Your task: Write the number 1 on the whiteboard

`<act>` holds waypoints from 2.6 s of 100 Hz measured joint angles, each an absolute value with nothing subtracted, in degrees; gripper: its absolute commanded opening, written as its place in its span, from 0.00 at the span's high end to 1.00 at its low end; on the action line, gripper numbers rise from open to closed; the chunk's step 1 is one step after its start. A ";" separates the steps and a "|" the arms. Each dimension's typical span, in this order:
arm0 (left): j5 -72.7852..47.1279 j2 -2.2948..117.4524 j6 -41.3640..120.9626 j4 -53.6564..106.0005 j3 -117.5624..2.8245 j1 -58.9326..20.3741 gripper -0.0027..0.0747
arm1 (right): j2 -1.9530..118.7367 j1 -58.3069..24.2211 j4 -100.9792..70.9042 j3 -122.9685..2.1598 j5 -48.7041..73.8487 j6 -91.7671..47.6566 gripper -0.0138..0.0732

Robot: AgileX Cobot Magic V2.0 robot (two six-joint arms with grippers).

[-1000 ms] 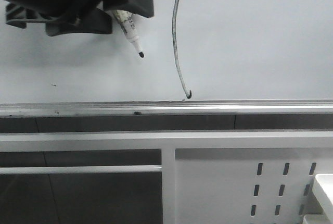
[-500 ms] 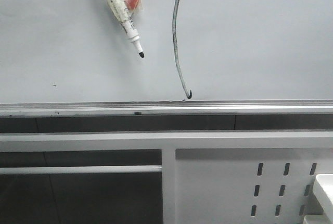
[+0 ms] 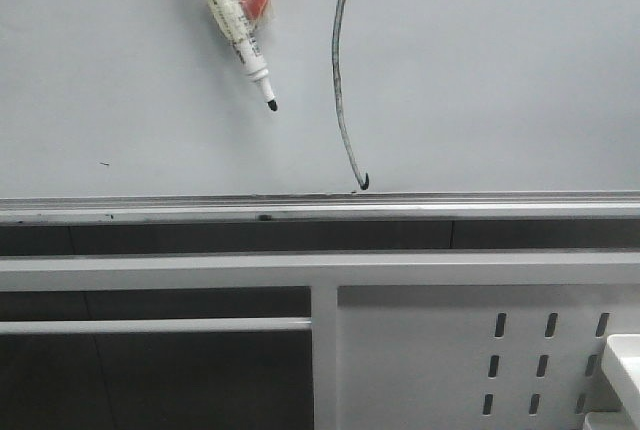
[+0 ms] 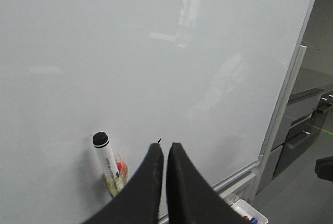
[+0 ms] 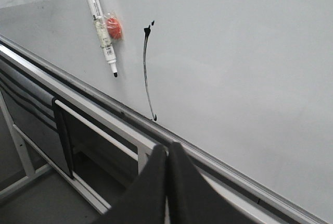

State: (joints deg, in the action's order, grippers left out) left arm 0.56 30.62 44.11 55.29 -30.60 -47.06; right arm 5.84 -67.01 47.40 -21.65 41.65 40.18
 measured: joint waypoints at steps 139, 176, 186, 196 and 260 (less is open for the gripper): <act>-3.66 1.42 0.00 5.66 0.21 -6.37 0.99 | 5.84 -67.01 47.40 -21.65 41.55 40.18 0.90; -19.33 -0.34 -1.82 2.24 0.21 -0.63 0.99 | 5.84 -67.01 47.40 -21.65 41.44 40.18 0.90; -19.33 -0.34 -1.82 2.24 0.21 -0.63 0.99 | 5.84 -67.01 47.40 -21.65 41.44 40.18 0.90; -19.33 -0.34 -1.85 2.24 0.21 -0.63 0.99 | 5.84 -67.01 47.40 -21.65 41.44 40.18 0.90; -19.33 -0.34 -1.95 2.24 0.21 -0.63 0.99 | 5.84 -67.01 47.40 -21.65 41.69 40.18 0.90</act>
State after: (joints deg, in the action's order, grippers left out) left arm -19.33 -0.34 -1.95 2.24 0.21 -0.63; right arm 5.84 -67.01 47.40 -21.65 41.69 40.18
